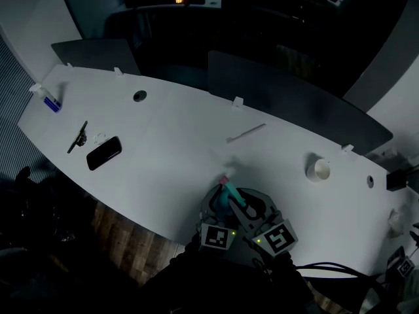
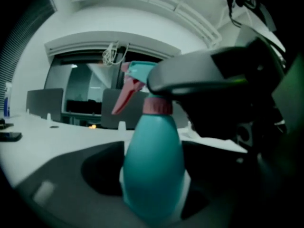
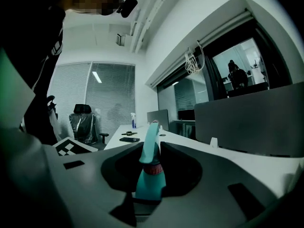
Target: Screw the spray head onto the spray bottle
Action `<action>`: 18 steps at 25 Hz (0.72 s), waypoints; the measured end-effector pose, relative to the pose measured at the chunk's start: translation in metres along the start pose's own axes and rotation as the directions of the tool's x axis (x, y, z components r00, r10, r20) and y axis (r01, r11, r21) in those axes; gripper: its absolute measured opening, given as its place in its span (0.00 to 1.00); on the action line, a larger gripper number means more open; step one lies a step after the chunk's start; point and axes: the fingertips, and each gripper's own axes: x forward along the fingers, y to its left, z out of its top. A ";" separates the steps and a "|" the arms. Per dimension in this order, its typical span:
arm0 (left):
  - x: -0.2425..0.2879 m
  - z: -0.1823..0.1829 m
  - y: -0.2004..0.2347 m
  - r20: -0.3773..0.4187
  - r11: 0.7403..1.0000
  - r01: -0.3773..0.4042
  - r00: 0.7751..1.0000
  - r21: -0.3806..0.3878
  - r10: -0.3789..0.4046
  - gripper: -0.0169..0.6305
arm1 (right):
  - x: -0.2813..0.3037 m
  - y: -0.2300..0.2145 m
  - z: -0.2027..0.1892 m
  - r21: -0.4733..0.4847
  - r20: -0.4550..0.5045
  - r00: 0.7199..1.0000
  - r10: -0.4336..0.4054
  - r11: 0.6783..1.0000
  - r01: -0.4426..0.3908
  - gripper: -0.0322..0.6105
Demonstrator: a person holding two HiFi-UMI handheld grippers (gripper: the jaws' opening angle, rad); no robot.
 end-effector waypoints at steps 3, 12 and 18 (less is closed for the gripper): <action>-0.003 0.000 -0.002 -0.002 0.998 0.037 0.999 0.056 -0.037 0.61 | 0.000 0.002 -0.001 -0.021 0.002 1.000 0.005 1.000 -0.005 0.20; -0.018 0.006 0.001 0.001 0.986 0.117 0.993 0.116 -0.118 0.66 | -0.007 0.015 0.005 -0.065 0.001 0.998 0.060 0.996 -0.060 0.37; -0.033 0.015 0.012 0.001 0.986 0.137 0.991 0.100 -0.137 0.67 | -0.018 0.009 0.017 -0.046 0.038 0.999 0.036 0.998 -0.034 0.37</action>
